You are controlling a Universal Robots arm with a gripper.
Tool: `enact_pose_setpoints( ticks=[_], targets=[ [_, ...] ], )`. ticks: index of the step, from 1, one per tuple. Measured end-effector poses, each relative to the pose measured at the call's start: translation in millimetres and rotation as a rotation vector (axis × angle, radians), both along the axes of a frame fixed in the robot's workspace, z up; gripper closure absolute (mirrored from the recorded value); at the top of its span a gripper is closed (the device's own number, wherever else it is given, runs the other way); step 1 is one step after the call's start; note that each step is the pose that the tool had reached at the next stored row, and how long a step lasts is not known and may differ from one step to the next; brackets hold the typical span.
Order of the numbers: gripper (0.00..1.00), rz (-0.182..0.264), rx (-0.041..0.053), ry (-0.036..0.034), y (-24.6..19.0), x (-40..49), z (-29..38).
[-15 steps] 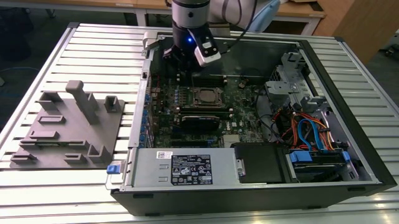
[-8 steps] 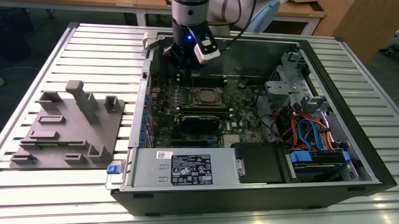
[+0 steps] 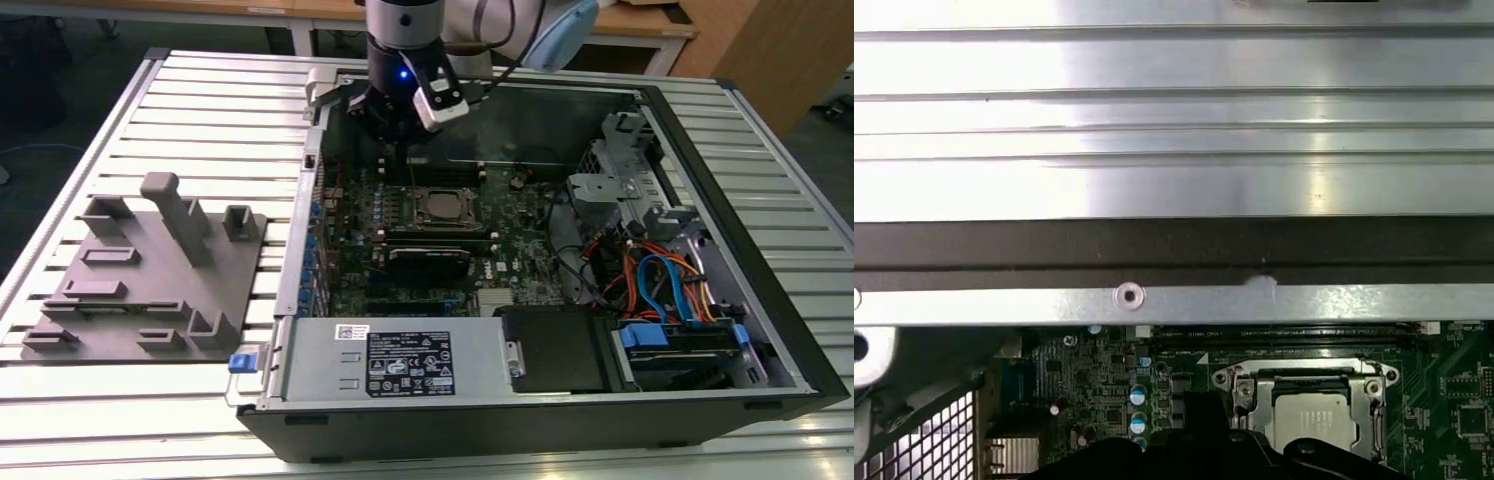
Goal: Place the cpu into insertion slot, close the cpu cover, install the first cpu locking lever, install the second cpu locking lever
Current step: 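Install the first cpu locking lever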
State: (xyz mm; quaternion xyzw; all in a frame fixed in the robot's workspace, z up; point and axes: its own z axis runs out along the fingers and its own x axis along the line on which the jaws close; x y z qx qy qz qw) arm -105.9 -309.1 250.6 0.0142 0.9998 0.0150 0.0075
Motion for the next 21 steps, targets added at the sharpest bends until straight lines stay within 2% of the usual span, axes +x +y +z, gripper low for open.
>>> enact_pose_setpoints(
  ticks=[4,15,21],
  targets=[
    [0.89,0.0,0.0001,0.0005,0.1,0.3,2.7],
    [0.89,0.0,0.0001,0.0013,0.0,0.6,2.8],
    [0.89,0.0,0.0001,0.0013,0.1,5.1,2.8]
  ],
)
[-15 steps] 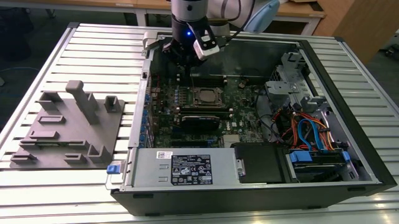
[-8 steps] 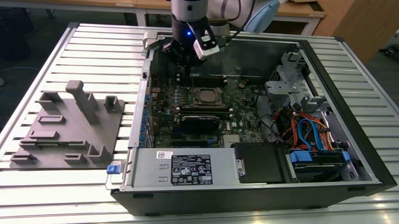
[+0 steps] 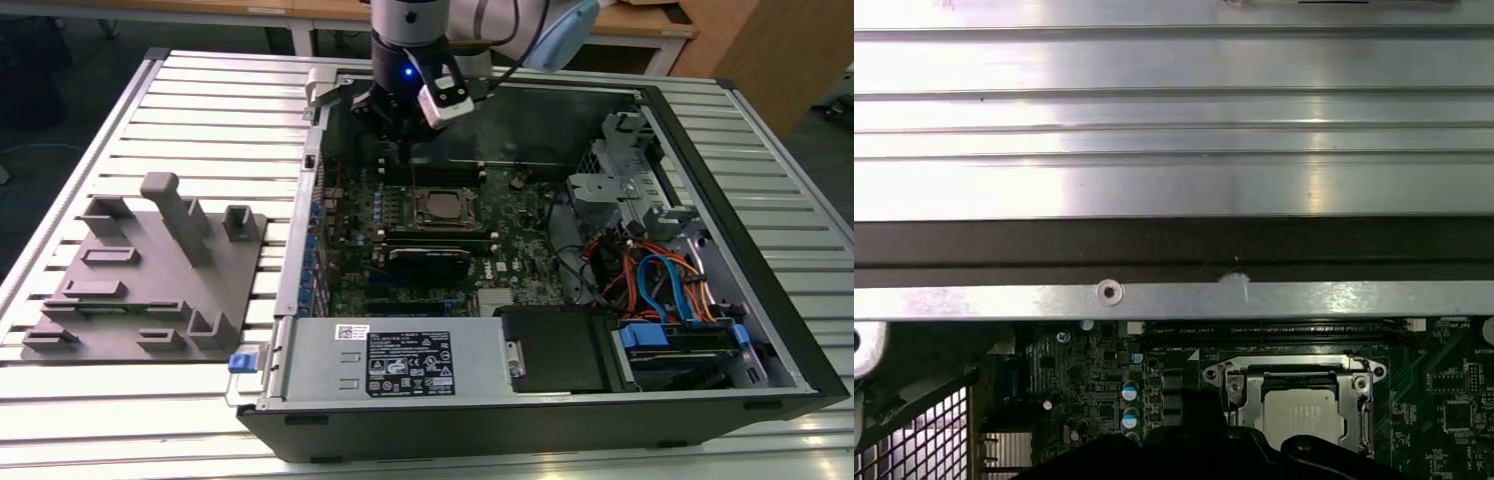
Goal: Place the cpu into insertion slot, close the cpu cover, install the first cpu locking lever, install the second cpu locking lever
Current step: 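Install the first cpu locking lever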
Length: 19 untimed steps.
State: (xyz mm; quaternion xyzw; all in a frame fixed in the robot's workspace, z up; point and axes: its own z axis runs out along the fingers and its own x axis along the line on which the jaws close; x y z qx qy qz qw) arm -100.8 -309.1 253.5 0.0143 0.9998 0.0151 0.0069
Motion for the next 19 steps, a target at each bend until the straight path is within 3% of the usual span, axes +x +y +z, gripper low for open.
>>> enact_pose_setpoints(
  ticks=[11,19],
  targets=[
    [0.89,-0.002,-0.0001,0.0001,0.0,12.9,0.0],
    [0.89,-0.005,0.0,0.0,0.0,16.7,0.0]
  ],
)
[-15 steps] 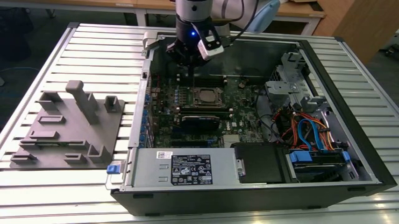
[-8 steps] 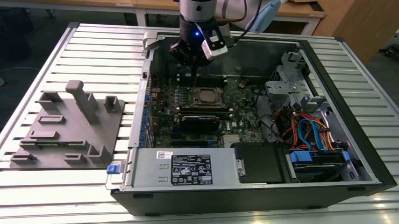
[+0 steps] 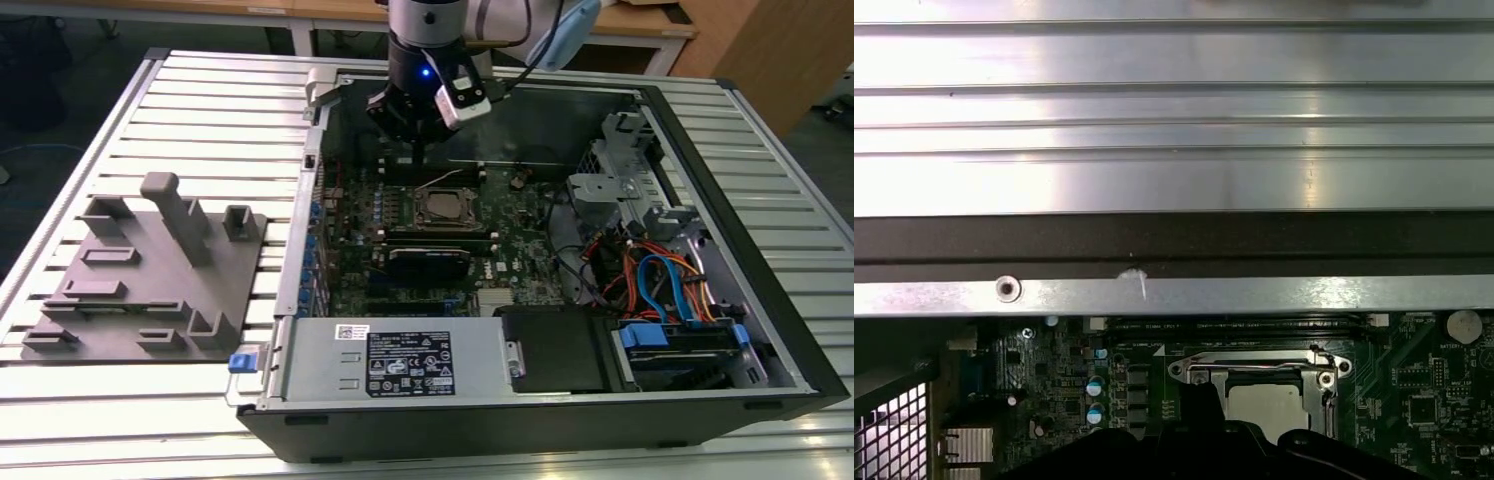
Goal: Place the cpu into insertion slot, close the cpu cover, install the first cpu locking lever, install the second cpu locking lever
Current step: 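Install the first cpu locking lever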
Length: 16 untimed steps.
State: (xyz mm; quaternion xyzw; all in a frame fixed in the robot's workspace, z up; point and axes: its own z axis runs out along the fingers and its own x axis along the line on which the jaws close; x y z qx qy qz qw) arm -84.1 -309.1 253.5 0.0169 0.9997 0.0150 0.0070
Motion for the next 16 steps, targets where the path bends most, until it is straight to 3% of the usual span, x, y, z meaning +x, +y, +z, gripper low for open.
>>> enact_pose_setpoints(
  ticks=[14,15,16],
  targets=[
    [0.89,0.0,0.0,0.0,0.0,1.3,0.0],
    [0.89,0.0,0.0008,0.0001,0.0,1.3,0.0],
    [0.89,0.0,0.0073,-0.0001,0.0,1.4,-0.1]
  ],
)
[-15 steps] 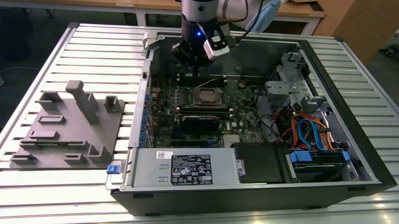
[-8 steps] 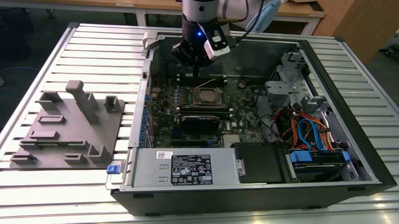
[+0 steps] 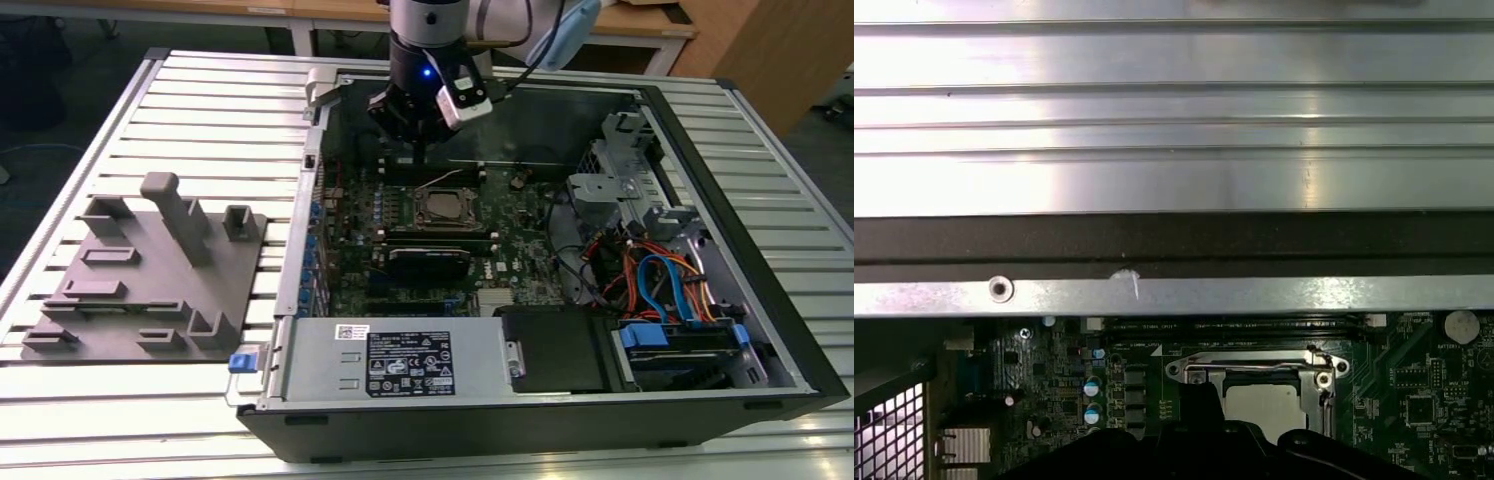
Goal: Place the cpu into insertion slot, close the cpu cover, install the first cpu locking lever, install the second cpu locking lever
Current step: 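Install the first cpu locking lever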
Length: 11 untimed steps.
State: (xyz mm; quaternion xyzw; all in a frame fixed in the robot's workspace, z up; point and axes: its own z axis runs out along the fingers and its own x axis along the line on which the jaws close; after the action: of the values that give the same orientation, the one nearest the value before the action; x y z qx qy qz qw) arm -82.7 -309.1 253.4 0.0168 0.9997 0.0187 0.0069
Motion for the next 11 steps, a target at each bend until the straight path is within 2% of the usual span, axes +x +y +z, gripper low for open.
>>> enact_pose_setpoints(
  ticks=[2,7,11],
  targets=[
    [0.89,0.0,0.0262,0.0002,-0.2,-0.1,-0.2],
    [0.89,0.0,0.0316,0.0001,-0.2,-0.1,-0.2],
    [0.89,0.0,0.0319,0.0001,-0.2,-0.1,-0.2]
  ],
)
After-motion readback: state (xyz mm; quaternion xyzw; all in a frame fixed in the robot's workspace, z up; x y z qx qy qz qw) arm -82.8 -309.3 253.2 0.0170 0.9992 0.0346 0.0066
